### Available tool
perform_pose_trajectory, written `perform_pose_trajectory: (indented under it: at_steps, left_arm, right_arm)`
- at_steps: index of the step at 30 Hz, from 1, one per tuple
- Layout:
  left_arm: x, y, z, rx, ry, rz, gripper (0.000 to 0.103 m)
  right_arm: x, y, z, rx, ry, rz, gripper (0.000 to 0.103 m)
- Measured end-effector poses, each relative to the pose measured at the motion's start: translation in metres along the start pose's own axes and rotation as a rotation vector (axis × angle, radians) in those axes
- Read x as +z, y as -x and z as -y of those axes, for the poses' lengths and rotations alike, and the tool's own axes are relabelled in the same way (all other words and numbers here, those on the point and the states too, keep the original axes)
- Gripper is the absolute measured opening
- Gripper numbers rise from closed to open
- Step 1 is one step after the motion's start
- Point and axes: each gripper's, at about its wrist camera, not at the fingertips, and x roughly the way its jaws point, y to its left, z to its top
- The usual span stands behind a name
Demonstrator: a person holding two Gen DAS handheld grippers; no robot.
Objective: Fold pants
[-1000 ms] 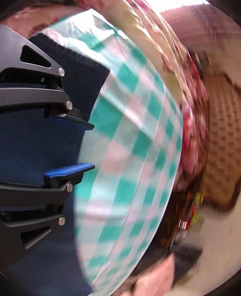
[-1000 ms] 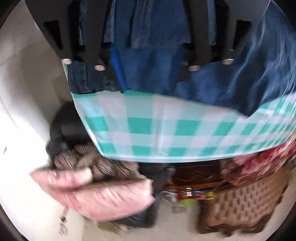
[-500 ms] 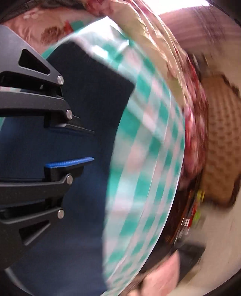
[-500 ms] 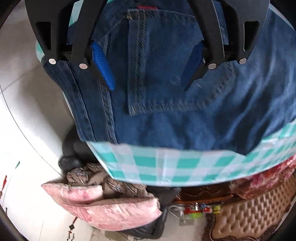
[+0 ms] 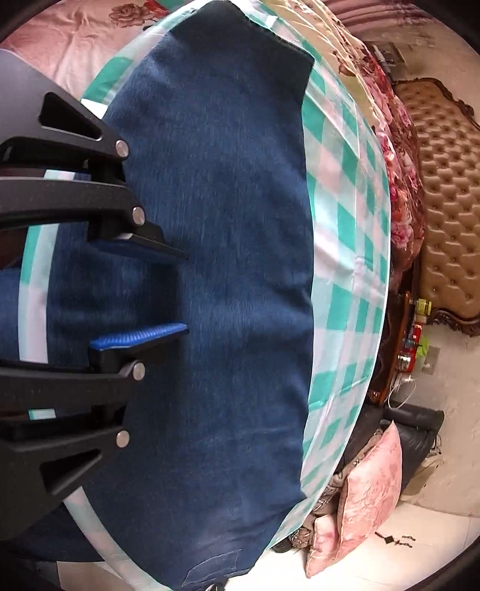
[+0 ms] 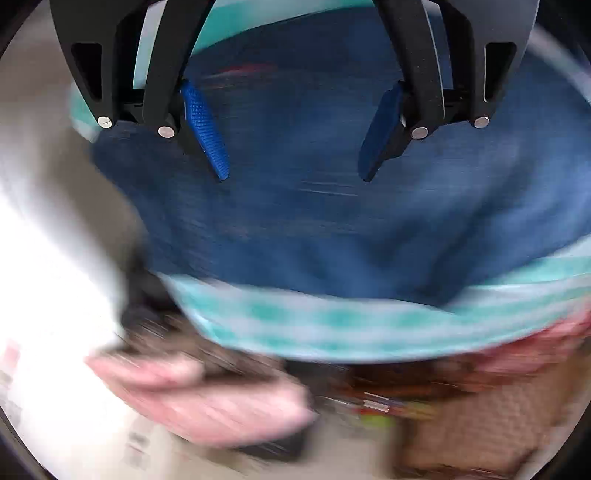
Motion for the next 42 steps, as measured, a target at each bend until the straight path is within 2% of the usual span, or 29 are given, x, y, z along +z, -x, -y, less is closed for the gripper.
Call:
perform_pose_trajectory:
  at_steps: [2,4,5,9,11,12,13,14,15,17,19,20,21,22,24,27,28,30,32,35,36,39,42]
  left_arm:
    - [0.001,0.0,-0.011,0.038,0.01,0.002,0.041]
    - [-0.001,0.003,-0.025,0.012,0.029,0.023,0.041]
    - [-0.002,0.004,-0.029,0.004,0.026,0.031,0.041]
    - [-0.004,0.007,-0.043,0.042,-0.008,0.053,0.041]
    - [-0.006,0.009,-0.062,0.048,0.018,0.074,0.041]
    - [-0.006,0.011,-0.069,0.053,0.025,0.079,0.045]
    - [-0.007,0.01,-0.082,0.107,0.038,0.076,0.052]
    - [-0.009,0.011,-0.097,0.148,0.057,0.09,0.063]
    - [-0.009,0.012,-0.106,0.161,0.073,0.097,0.064]
    - [-0.007,0.015,-0.134,0.194,0.084,0.115,0.061]
    - [0.0,0.018,-0.155,0.296,0.081,0.118,0.061]
    - [0.004,0.019,-0.168,0.335,0.106,0.119,0.059]
    - [0.008,0.02,-0.183,0.353,0.147,0.117,0.045]
    - [0.015,0.022,-0.196,0.355,0.189,0.112,0.038]
    - [0.03,0.029,-0.198,0.381,0.171,0.133,0.029]
    - [0.053,0.024,-0.179,0.228,0.074,0.109,0.026]
    - [0.062,0.015,-0.165,0.172,-0.011,0.076,0.026]
    - [0.071,0.003,-0.15,0.132,-0.103,0.053,0.027]
    - [0.074,-0.006,-0.142,0.078,-0.145,0.022,0.028]
    - [0.073,-0.023,-0.138,0.101,-0.219,-0.032,0.032]
    - [0.072,-0.029,-0.145,0.124,-0.218,-0.046,0.036]
    - [0.069,-0.027,-0.164,0.13,-0.19,-0.031,0.045]
    - [0.075,-0.024,-0.192,0.256,-0.177,-0.025,0.046]
  right_arm:
    - [0.002,0.011,-0.053,0.15,0.084,0.023,0.081]
    - [0.002,0.012,-0.117,0.299,0.145,-0.008,0.081]
    - [0.002,0.009,-0.146,0.347,0.173,-0.033,0.081]
    - [0.0,-0.006,-0.236,0.417,0.29,-0.077,0.081]
    - [-0.004,-0.016,-0.264,0.397,0.334,-0.088,0.081]
    - [-0.007,-0.024,-0.276,0.384,0.354,-0.098,0.081]
    - [-0.01,-0.031,-0.284,0.373,0.366,-0.109,0.081]
    - [-0.013,-0.036,-0.29,0.359,0.373,-0.122,0.081]
    - [-0.017,-0.045,-0.295,0.342,0.376,-0.144,0.081]
    - [-0.02,-0.048,-0.297,0.34,0.366,-0.125,0.082]
    - [-0.02,-0.049,-0.298,0.337,0.365,-0.128,0.083]
    - [-0.019,-0.05,-0.299,0.332,0.363,-0.138,0.083]
    - [-0.017,-0.05,-0.3,0.327,0.358,-0.147,0.083]
    - [-0.014,-0.05,-0.299,0.321,0.341,-0.149,0.083]
    - [0.001,-0.055,-0.301,0.319,0.294,-0.137,0.081]
    - [0.027,-0.072,-0.314,0.281,0.261,-0.128,0.078]
    - [0.034,-0.078,-0.319,0.268,0.251,-0.126,0.078]
    - [0.047,-0.091,-0.328,0.24,0.231,-0.134,0.075]
    - [0.056,-0.099,-0.332,0.209,0.206,-0.134,0.075]
    - [0.064,-0.12,-0.333,0.143,0.157,-0.171,0.078]
    - [0.065,-0.123,-0.332,0.134,0.137,-0.166,0.083]
    - [0.07,-0.126,-0.334,0.116,0.127,-0.161,0.086]
    - [0.077,-0.121,-0.333,0.137,0.106,-0.136,0.086]
